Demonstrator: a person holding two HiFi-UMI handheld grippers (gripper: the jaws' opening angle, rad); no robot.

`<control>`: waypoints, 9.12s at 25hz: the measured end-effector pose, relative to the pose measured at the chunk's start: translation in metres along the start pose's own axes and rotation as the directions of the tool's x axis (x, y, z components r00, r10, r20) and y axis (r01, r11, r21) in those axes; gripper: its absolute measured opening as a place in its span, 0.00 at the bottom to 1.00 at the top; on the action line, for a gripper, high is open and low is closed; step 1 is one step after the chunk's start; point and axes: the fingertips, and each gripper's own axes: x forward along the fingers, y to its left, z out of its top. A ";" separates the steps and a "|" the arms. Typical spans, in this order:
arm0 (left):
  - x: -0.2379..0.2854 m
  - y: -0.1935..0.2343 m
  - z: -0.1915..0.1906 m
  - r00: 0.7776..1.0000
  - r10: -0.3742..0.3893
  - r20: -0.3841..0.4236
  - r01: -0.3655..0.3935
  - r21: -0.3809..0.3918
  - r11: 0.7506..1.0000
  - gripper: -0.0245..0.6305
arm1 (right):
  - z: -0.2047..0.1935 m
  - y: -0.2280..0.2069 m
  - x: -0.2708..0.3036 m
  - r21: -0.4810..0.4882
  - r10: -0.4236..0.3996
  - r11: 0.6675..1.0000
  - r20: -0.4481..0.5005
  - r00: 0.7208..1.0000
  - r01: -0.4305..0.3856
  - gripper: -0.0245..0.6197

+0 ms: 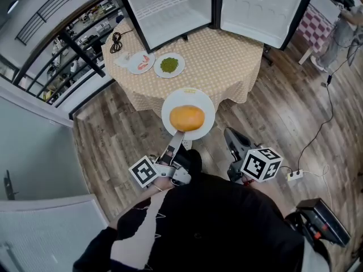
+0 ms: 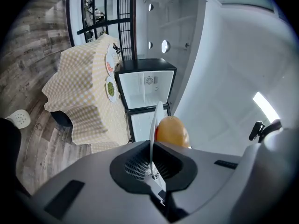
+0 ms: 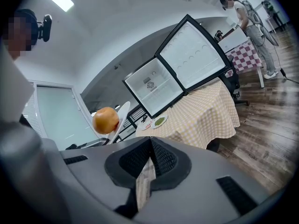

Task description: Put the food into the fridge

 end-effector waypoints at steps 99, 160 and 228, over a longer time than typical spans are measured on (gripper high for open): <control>0.391 0.200 0.358 0.899 0.333 0.283 -0.296 -0.168 0.940 0.07 | 0.261 -0.095 0.441 -0.138 0.145 0.974 -0.216 0.966 -0.177 0.06; 0.419 0.211 0.365 0.819 0.425 0.386 -0.345 -0.260 0.902 0.19 | 0.280 -0.135 0.395 -0.134 0.109 0.982 -0.161 0.981 -0.131 0.06; 0.420 0.184 0.328 0.850 0.510 0.130 -0.526 0.199 0.827 0.33 | 0.275 -0.136 0.354 0.029 0.038 0.999 0.114 0.993 -0.042 0.06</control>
